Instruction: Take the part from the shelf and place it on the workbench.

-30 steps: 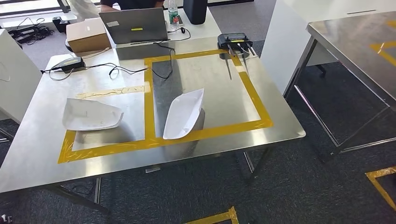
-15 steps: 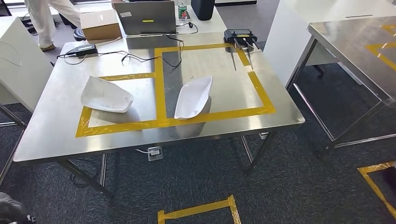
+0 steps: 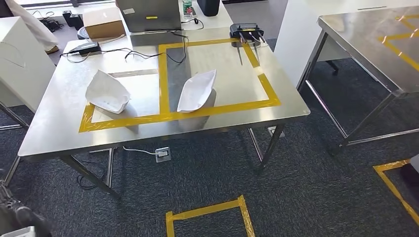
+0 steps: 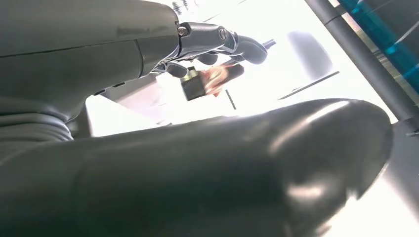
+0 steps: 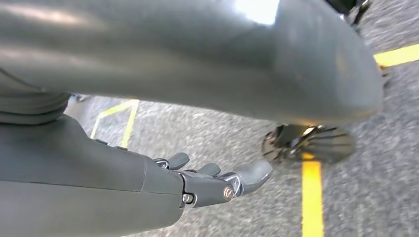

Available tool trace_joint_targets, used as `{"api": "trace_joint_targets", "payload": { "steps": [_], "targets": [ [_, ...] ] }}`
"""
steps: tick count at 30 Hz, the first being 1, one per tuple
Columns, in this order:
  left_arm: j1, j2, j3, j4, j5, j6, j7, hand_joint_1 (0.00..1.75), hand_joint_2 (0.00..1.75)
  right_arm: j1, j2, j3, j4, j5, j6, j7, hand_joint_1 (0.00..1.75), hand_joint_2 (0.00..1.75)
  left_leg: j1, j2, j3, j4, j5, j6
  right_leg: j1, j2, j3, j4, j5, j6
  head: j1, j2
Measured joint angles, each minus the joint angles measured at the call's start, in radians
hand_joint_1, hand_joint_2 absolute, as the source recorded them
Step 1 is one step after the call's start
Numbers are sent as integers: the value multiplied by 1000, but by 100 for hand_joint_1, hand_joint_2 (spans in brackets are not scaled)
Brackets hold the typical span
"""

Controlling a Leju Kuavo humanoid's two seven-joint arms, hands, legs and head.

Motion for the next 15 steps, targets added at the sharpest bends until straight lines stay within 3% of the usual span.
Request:
{"api": "trace_joint_targets", "payload": {
  "steps": [1,3,4,5,6,8,9,11,12,14,15],
  "targets": [
    [-1,-11,-1,44,19,-6,0,0,0,-1,0,0,0,5,0,6,0,0,2,-1,-8,22,-28,-10,-2,-3,-14,-1,16,-9,0,0],
    [-8,-34,-4,148,57,-22,-1,0,0,-3,0,1,1,15,0,16,0,0,6,-4,-36,123,-127,-28,-6,-9,-49,-6,55,-25,-1,0],
    [-15,-40,-6,183,72,-31,3,0,0,-3,0,1,1,15,0,15,0,0,8,-4,-45,184,-163,-32,-6,-11,-66,-4,67,-26,-1,0],
    [-23,-46,-8,226,89,-43,9,0,0,-3,0,1,1,14,0,14,0,0,8,-4,-47,231,-172,-35,-6,-12,-83,-2,80,-24,-1,0],
    [-34,-52,-9,277,105,-53,13,0,0,-4,0,1,1,14,0,13,0,0,9,-4,-36,251,-156,-37,-7,-13,-101,1,91,-21,-1,0],
    [-69,-66,-10,417,127,-57,6,0,0,-4,1,1,1,14,0,15,0,0,11,-4,35,194,-99,-36,-9,-15,-136,10,113,-14,-1,0],
    [-95,-75,-10,510,127,-48,0,0,0,-5,1,1,0,15,0,17,0,0,11,-4,88,125,-94,-33,-8,-16,-150,16,123,-9,-1,0],
    [-147,-89,-11,718,116,-22,-10,0,0,-8,1,1,0,17,0,19,0,0,7,-4,167,3,-121,-22,-7,-15,-166,24,142,2,-1,0],
    [-165,-93,-12,818,111,-13,-5,0,0,-10,1,1,0,17,0,19,0,0,4,-3,181,-27,-135,-14,-7,-14,-169,24,152,8,-1,0],
    [-182,-98,-13,985,106,-15,35,0,0,-8,1,1,0,16,0,23,0,0,2,3,170,-34,-125,5,-10,-10,-174,22,164,21,-3,0],
    [-186,-99,-13,1051,106,-25,67,0,0,-7,0,1,0,16,0,26,0,0,1,5,160,-33,-115,15,-12,-8,-181,32,149,27,-3,0]
  ]
}}
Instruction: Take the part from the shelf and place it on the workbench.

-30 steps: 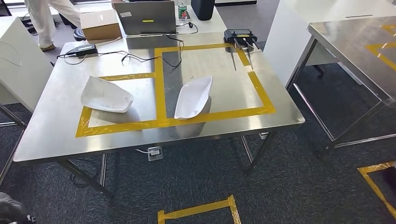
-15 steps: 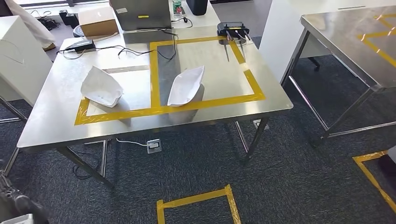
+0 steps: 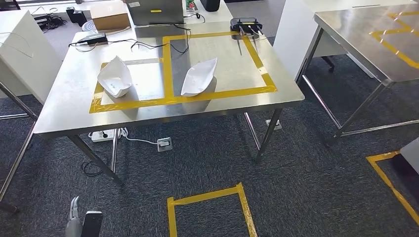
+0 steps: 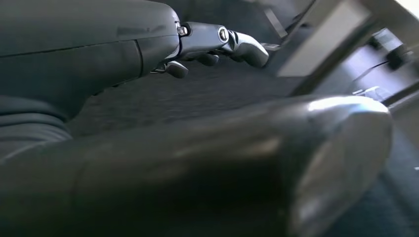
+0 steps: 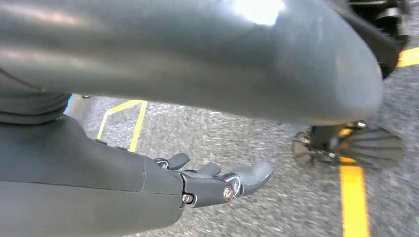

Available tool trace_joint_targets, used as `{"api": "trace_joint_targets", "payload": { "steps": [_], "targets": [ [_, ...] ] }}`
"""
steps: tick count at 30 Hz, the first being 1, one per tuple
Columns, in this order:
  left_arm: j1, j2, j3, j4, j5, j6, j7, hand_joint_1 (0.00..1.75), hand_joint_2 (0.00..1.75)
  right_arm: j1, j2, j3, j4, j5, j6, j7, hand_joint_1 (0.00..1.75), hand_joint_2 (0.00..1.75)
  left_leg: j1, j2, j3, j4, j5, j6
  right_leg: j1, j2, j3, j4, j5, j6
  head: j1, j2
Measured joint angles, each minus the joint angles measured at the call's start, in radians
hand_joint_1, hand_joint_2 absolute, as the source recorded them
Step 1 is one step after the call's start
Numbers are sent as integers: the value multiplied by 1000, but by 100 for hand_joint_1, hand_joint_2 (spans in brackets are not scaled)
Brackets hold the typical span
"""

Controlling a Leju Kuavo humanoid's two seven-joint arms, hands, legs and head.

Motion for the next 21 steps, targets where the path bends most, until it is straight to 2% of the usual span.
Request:
{"api": "trace_joint_targets", "payload": {
  "steps": [1,2,3,4,5,6,7,8,9,10,11,12,14,15,16,17,19,20,21],
  "targets": [
    [-3,-1,0,54,0,-10,27,0,0,2,0,0,0,0,0,2,0,0,1,2,-13,-1,12,10,-1,2,-12,25,-35,5,0,0],
    [-6,-1,0,102,0,-17,47,0,0,3,-1,0,0,0,0,4,0,0,2,4,-28,-1,24,17,-2,3,-26,69,-87,9,0,0],
    [-8,-1,0,142,0,-24,63,0,0,3,-1,0,0,0,0,4,0,0,1,4,-42,0,36,21,-2,3,-42,128,-142,11,0,0],
    [-10,0,0,176,-1,-34,92,0,0,3,-1,0,0,1,0,5,0,0,-1,4,-58,1,49,22,-2,3,-53,192,-183,11,1,0],
    [-13,0,0,210,-2,-50,142,0,0,2,-1,0,0,3,0,6,0,0,-3,3,-74,4,61,23,-1,4,-57,243,-200,11,1,0],
    [-13,3,0,244,-1,-75,225,0,0,1,-2,0,0,6,0,9,0,0,-4,3,-90,7,73,22,0,4,-46,269,-191,9,1,0],
    [-10,6,0,275,7,-105,325,0,0,0,-3,0,0,9,0,11,0,0,-6,3,-106,11,82,20,1,5,-20,262,-166,5,1,0],
    [-2,11,3,301,23,-135,426,0,0,-1,-5,0,0,11,0,11,0,0,-7,4,-120,16,90,18,4,6,24,220,-137,-1,1,0],
    [9,15,8,324,47,-160,510,0,0,-2,-8,0,0,12,0,11,0,0,-7,6,-131,21,97,15,8,8,79,149,-126,-10,1,0],
    [20,17,16,339,70,-176,563,0,0,-3,-11,0,-1,12,0,10,0,0,-8,8,-140,25,104,11,12,9,131,73,-130,-17,0,0],
    [28,21,25,351,91,-186,592,0,0,-4,-13,0,-1,11,0,8,0,0,-7,9,-145,26,112,7,16,11,167,14,-140,-24,0,0],
    [32,23,34,361,109,-195,606,0,0,-6,-15,0,-1,10,0,9,0,0,-5,9,-148,25,122,2,19,11,185,-23,-152,-28,1,0],
    [33,28,59,381,145,-227,625,0,0,-8,-17,0,-1,10,0,21,0,0,-3,4,-152,17,142,-10,19,9,179,-39,-138,-36,1,0],
    [35,30,73,389,158,-252,637,0,0,-10,-18,0,-1,12,0,31,0,0,-3,1,-157,19,136,-17,17,6,173,-45,-125,-41,1,0],
    [38,31,84,397,163,-276,650,0,0,-12,-18,0,-1,15,0,43,0,0,-3,-2,-165,34,109,-24,14,5,163,-51,-110,-47,1,0],
    [41,31,90,402,159,-295,660,0,0,-13,-19,0,-1,17,0,51,0,0,-2,-5,-175,68,64,-29,11,4,151,-55,-95,-51,0,0],
    [44,28,93,407,142,-317,667,0,0,-13,-21,0,-1,22,0,61,0,0,3,-8,-198,180,-36,-39,11,1,120,-52,-71,-53,0,0],
    [42,26,93,409,135,-322,665,0,0,-12,-21,0,-1,25,0,63,0,0,4,-8,-203,235,-59,-43,10,-1,103,-48,-61,-52,0,0],
    [41,23,93,410,129,-326,657,0,0,-12,-21,0,-1,30,0,65,0,0,6,-8,-197,272,-56,-47,9,-3,84,-43,-50,-50,0,0]
  ]
}}
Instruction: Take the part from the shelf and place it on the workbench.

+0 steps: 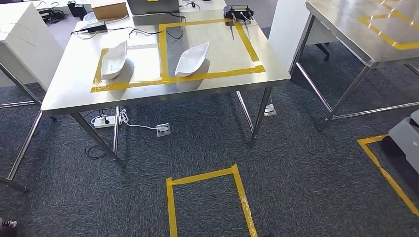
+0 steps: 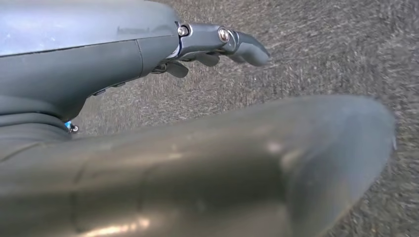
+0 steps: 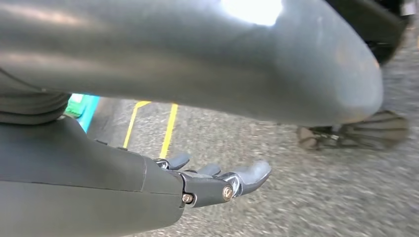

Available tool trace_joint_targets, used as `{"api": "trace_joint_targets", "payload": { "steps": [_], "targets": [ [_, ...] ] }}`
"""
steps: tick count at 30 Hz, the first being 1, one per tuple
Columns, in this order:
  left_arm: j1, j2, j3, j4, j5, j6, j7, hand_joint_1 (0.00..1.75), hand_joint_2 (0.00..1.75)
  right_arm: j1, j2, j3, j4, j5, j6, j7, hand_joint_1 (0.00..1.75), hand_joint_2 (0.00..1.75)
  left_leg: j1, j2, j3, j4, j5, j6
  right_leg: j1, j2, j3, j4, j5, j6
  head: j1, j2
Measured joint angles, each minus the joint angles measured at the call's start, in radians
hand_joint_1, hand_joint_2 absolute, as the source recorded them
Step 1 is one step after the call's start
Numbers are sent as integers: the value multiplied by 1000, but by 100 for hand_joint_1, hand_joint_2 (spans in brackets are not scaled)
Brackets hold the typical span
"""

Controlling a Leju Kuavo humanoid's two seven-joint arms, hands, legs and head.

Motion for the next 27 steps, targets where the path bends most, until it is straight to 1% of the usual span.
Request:
{"api": "trace_joint_targets", "payload": {
  "steps": [1,2,3,4,5,6,7,8,9,10,11,12,13,14,15,16,17,18,19,20,21,22,23,24,25,26,27],
  "targets": [
    [-2,-3,0,1,-5,-3,-10,0,0,0,0,0,0,5,0,0,0,0,2,0,18,8,23,-3,-2,-2,-18,6,11,3,0,0],
    [-6,-9,0,1,-11,-7,-21,0,0,0,0,0,0,9,0,-4,0,0,4,0,52,-18,54,-5,-5,-3,-37,13,21,8,0,0],
    [-13,-15,0,1,-21,-12,-31,0,0,-1,0,0,0,12,0,-10,0,0,7,-1,98,-72,69,-9,-7,-4,-54,22,30,15,0,0],
    [-22,-24,-1,0,-34,-18,-38,0,0,-2,0,0,0,12,0,-18,0,0,7,-3,150,-143,65,-10,-8,-5,-69,31,38,21,0,0],
    [-34,-35,-6,0,-54,-26,-41,0,0,-4,0,0,-1,13,0,-24,0,0,7,-5,187,-204,51,-6,-7,-6,-80,37,48,28,2,0],
    [-47,-44,-13,-1,-80,-34,-40,0,0,-7,0,0,-1,16,0,-26,0,44,4,-7,208,-246,34,0,-6,-6,-87,40,58,33,3,0],
    [-58,-54,-25,-1,-106,-41,-36,0,0,-9,0,1,-1,20,0,-23,0,87,1,-7,212,-265,29,10,-6,-7,-92,39,69,38,5,0],
    [-67,-61,-38,-1,-131,-49,-30,0,0,-10,1,1,-1,24,0,-19,0,131,0,-5,202,-264,35,22,-7,-7,-94,36,80,42,7,0],
    [-74,-67,-51,0,-148,-54,-24,0,0,-9,3,2,-1,28,0,-14,0,175,0,-2,194,-264,43,32,-10,-5,-98,38,77,47,7,0],
    [-80,-73,-61,0,-158,-59,-18,0,0,-8,5,2,-1,30,0,-12,0,175,0,1,185,-264,53,43,-12,-3,-105,54,52,52,7,0],
    [-86,-76,-69,1,-164,-64,-14,0,0,-5,8,2,-1,31,0,-10,0,175,1,4,174,-264,63,51,-13,-1,-115,89,10,56,7,0],
    [-92,-79,-76,1,-168,-67,-11,0,0,-4,10,2,-1,30,1,-9,0,175,0,6,163,-263,74,56,-13,2,-129,145,-48,58,8,0],
    [-98,-81,-82,1,-171,-69,-8,0,0,-3,12,2,-1,28,2,-7,0,175,-1,7,151,-262,86,60,-13,3,-143,212,-102,60,8,0],
    [-102,-82,-88,1,-176,-71,-3,0,0,-4,13,2,-1,26,3,-2,0,175,-3,7,137,-259,96,60,-12,3,-151,272,-133,60,8,0],
    [-106,-82,-93,1,-179,-72,3,0,0,-5,14,2,-1,25,3,7,0,175,-5,8,123,-256,106,60,-12,4,-149,312,-142,58,8,0],
    [-107,-82,-96,2,-181,-72,8,0,0,-6,14,2,-1,26,3,17,0,175,-6,8,108,-253,116,59,-10,4,-130,317,-128,54,8,0],
    [-107,-82,-98,2,-182,-72,13,0,0,-6,14,2,-1,28,3,27,0,175,-7,8,95,-251,124,57,-8,5,-94,287,-103,49,8,0],
    [-106,-82,-98,2,-182,-72,16,0,0,-6,14,2,-1,31,2,34,0,175,-7,8,84,-248,132,56,-5,6,-44,227,-80,42,8,0],
    [-106,-82,-98,3,-182,-72,18,0,0,-6,13,2,-1,33,2,39,0,175,-8,8,75,-247,139,53,-1,8,9,152,-72,32,8,0],
    [-106,-82,-98,3,-182,-72,19,0,0,-6,13,2,-1,33,2,40,0,175,-8,8,69,-247,147,48,3,10,51,87,-74,26,8,0],
    [-107,-82,-98,3,-182,-72,20,0,0,-7,13,2,-1,34,2,42,0,175,-7,9,65,-249,156,43,7,12,76,41,-80,20,8,0],
    [-107,-82,-99,3,-182,-72,20,0,0,-8,13,2,-2,34,2,43,0,175,-6,9,62,-252,165,36,10,13,85,18,-85,17,8,0],
    [-107,-81,-99,4,-182,-71,20,0,0,-8,13,2,-2,34,2,44,0,175,-6,9,61,-256,174,29,10,12,82,10,-79,16,8,0],
    [-106,-80,-99,4,-182,-71,21,0,0,-8,14,2,-1,34,2,44,0,175,-5,7,58,-256,175,23,9,9,77,7,-69,12,8,0],
    [-105,-80,-99,5,-182,-71,21,0,0,-8,14,2,-1,35,2,45,0,175,-5,5,51,-246,161,18,6,7,71,2,-60,7,8,0],
    [-105,-79,-99,5,-182,-71,21,0,0,-9,15,2,-1,35,2,45,0,175,-5,3,40,-216,127,13,3,4,62,-1,-48,2,7,0],
    [-105,-78,-99,6,-182,-71,21,0,0,-9,16,2,-1,35,1,45,0,175,-3,2,24,-167,80,9,1,2,51,-2,-38,-2,7,0]
  ]
}}
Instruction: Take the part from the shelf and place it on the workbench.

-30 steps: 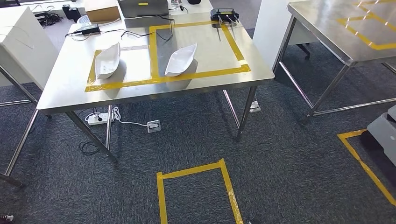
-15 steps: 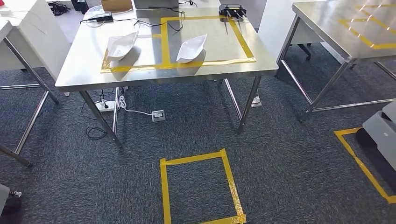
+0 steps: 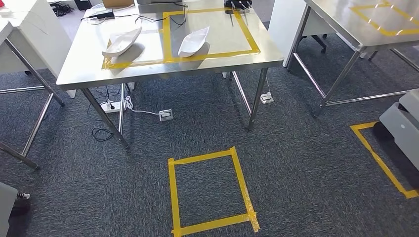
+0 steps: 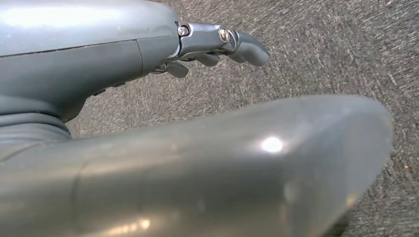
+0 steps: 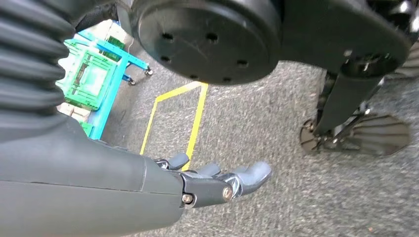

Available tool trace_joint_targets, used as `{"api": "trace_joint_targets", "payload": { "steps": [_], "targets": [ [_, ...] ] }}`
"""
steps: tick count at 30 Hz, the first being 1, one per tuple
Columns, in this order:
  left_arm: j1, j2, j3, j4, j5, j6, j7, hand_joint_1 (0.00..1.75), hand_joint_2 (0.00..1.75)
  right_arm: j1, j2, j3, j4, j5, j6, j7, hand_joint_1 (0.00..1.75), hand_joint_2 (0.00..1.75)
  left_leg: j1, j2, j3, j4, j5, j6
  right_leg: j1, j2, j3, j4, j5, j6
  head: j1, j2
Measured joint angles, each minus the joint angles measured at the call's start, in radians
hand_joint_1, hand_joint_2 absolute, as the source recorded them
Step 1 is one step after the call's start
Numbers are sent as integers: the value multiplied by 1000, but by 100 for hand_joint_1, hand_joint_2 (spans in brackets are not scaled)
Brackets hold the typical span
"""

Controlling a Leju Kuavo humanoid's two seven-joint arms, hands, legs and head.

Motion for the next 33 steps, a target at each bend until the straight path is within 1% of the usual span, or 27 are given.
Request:
{"api": "trace_joint_targets", "payload": {
  "steps": [2,3,4,5,6,7,8,9,10,12,13,14,15,17,18,19,20,21,22,24,25,26,28,29,30,32,33],
  "targets": [
    [0,1,0,0,1,0,1,0,0,0,0,0,0,-2,0,1,0,175,2,-1,-29,127,-85,-7,1,-1,-28,5,18,-4,-1,0],
    [1,3,0,0,3,0,3,0,0,0,0,0,0,-5,0,3,0,175,2,-1,-33,173,-97,-9,1,-2,-42,10,27,-3,-1,0],
    [2,5,0,1,5,0,7,0,0,0,0,0,0,-8,0,8,0,175,2,-1,-25,193,-87,-10,1,-2,-58,15,35,-2,-1,0],
    [4,9,0,1,8,0,12,0,0,0,1,0,0,-11,0,16,0,175,3,-1,1,177,-60,-11,0,-3,-75,22,42,0,-1,0],
    [6,13,0,2,11,0,17,0,0,0,1,0,0,-13,0,25,0,175,3,-1,43,128,-30,-10,-1,-3,-90,29,50,3,-1,0],
    [8,17,0,2,15,-1,21,0,0,0,1,-1,0,-13,0,32,0,175,3,-1,93,58,-18,-10,-1,-2,-104,36,56,7,-1,0],
    [9,20,0,2,19,-2,25,0,0,0,1,-1,0,-13,0,35,0,175,1,-2,139,-12,-20,-6,0,-2,-115,42,63,13,-1,0],
    [11,23,0,2,22,-4,26,0,0,0,1,-1,-1,-14,0,33,0,175,0,-4,168,-63,-29,-1,0,-2,-120,46,71,17,0,0],
    [13,25,0,3,24,-6,25,0,0,-1,1,-2,-1,-14,0,27,0,175,-3,-6,180,-91,-40,5,1,-2,-123,45,79,22,0,0],
    [18,26,0,4,29,-9,20,0,0,-1,1,-2,-1,-8,0,11,0,175,-5,-6,169,-98,-29,24,0,-1,-127,42,95,32,0,0],
    [19,25,0,5,32,-10,16,0,0,-1,1,-2,-1,-5,0,3,0,175,-4,-4,162,-99,-19,34,-1,1,-133,47,85,38,0,0],
    [20,25,1,5,32,-12,11,0,0,-1,1,-2,-1,-3,0,-2,0,175,-2,-2,151,-100,-7,44,-2,3,-143,69,56,45,1,0],
    [20,24,1,6,31,-15,7,0,0,-2,1,-2,-1,-3,0,-4,0,175,0,0,139,-101,6,51,-3,5,-155,108,11,51,2,0],
    [19,24,1,5,23,-20,1,0,0,-6,0,-3,-1,-2,0,1,0,175,-2,2,108,-98,31,57,-3,6,-180,233,-89,58,4,0],
    [19,23,1,5,20,-22,-1,0,0,-7,0,-3,-1,0,1,3,0,175,-3,3,90,-96,43,57,-3,7,-183,289,-111,59,4,0],
    [18,23,1,5,17,-24,-3,0,0,-8,0,-3,-1,3,1,4,0,175,-5,4,73,-93,55,57,-2,7,-174,321,-108,58,4,0],
    [17,22,1,5,15,-26,-5,0,0,-8,0,-3,-1,4,1,4,0,175,-5,5,56,-89,65,56,-2,7,-150,318,-86,55,4,0],
    [15,21,1,5,13,-28,-6,0,0,-8,0,-3,-1,5,1,4,0,175,-6,5,41,-86,75,55,-1,8,-111,281,-56,50,4,0],
    [12,20,1,5,10,-31,-6,0,0,-8,0,-3,-1,5,1,6,0,175,-6,4,28,-83,85,53,1,8,-57,213,-42,43,4,0],
    [8,18,1,5,5,-44,-8,0,87,-8,0,-3,-1,5,1,14,0,175,-7,4,12,-82,103,45,8,9,39,67,-56,28,4,0],
    [5,17,1,4,1,-51,-8,0,131,-9,0,-3,-1,5,1,17,0,175,-7,4,9,-84,111,39,12,9,63,21,-72,22,4,0],
    [3,17,1,4,-7,-55,-5,0,175,-9,0,-3,-1,4,2,20,0,175,-6,5,9,-88,120,32,15,8,68,2,-76,18,4,0],
    [2,17,-2,5,-26,-48,18,0,175,-9,0,-3,-1,1,1,25,0,175,-4,4,4,-90,127,20,12,7,58,-7,-57,6,6,0],
    [3,17,-3,5,-28,-42,33,0,175,-8,0,-3,-1,2,1,29,0,175,-3,2,-2,-78,109,14,9,5,53,-11,-44,-1,5,0],
    [4,17,-4,6,-24,-38,47,0,175,-8,0,-3,-1,3,0,33,0,175,-2,1,-12,-46,73,8,6,4,45,-15,-33,-7,5,0],
    [6,19,-4,7,-13,-39,60,0,175,-7,-1,-3,-2,5,-1,36,0,175,0,-1,-44,69,-20,-3,5,3,24,-12,-15,-12,4,0],
    [7,21,-4,7,-12,-40,62,0,175,-6,-1,-3,-2,5,-1,35,0,175,1,-1,-56,130,-46,-8,5,1,11,-9,-8,-11,4,0]
  ]
}}
